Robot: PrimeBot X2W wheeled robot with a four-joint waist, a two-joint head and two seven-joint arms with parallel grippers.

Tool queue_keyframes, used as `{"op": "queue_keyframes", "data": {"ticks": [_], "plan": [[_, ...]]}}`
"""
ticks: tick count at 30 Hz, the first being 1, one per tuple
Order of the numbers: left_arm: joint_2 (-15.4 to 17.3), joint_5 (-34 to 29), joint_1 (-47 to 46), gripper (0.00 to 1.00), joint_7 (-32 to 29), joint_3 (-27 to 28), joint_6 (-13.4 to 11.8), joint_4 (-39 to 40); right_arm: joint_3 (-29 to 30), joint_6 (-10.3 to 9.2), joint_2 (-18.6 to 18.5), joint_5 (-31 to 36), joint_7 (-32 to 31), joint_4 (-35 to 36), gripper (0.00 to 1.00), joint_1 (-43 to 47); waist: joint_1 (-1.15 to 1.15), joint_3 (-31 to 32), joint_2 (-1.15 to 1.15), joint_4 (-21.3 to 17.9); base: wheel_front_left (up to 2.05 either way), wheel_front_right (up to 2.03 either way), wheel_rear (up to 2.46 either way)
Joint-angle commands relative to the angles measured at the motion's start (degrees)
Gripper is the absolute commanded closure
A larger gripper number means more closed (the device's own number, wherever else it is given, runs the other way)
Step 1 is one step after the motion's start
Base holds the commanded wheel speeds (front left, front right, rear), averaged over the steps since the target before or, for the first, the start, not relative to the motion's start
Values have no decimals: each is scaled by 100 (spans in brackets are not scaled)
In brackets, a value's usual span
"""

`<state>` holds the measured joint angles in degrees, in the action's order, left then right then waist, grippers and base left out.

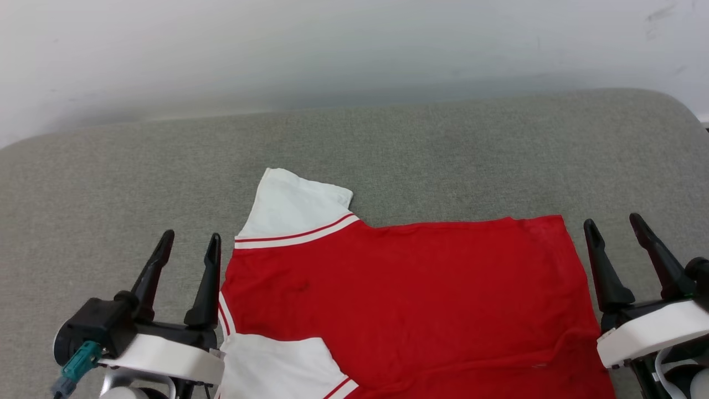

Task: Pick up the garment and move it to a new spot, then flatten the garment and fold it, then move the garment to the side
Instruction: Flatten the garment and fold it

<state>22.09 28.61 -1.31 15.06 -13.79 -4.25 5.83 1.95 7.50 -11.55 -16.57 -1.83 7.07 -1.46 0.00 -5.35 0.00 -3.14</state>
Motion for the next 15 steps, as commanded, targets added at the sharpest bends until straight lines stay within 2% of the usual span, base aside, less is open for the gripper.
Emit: {"op": "queue_keyframes", "data": {"ticks": [1,4,7,12,15], "plan": [[15,-26,-90,0,12,32,23,-40,-1,-2,30,35,50,24,0,-81,0,-116,0,-103,0,0,0],[189,-68,-511,0,-122,51,153,-110,6,-2,74,68,58,153,0,-222,0,-452,0,-256,0,0,0],[512,-113,-1080,0,-626,-37,390,-189,-40,-2,91,142,69,254,0,-354,0,-795,0,-415,0,0,0],[1106,106,-2314,0,-2077,-254,900,-506,-68,-2,174,177,131,340,0,-583,0,-1329,0,-663,0,0,0],[1426,398,-3082,0,-3119,-483,1067,-835,-175,-2,189,188,160,342,0,-695,0,-1590,0,-785,0,0,0]]}}
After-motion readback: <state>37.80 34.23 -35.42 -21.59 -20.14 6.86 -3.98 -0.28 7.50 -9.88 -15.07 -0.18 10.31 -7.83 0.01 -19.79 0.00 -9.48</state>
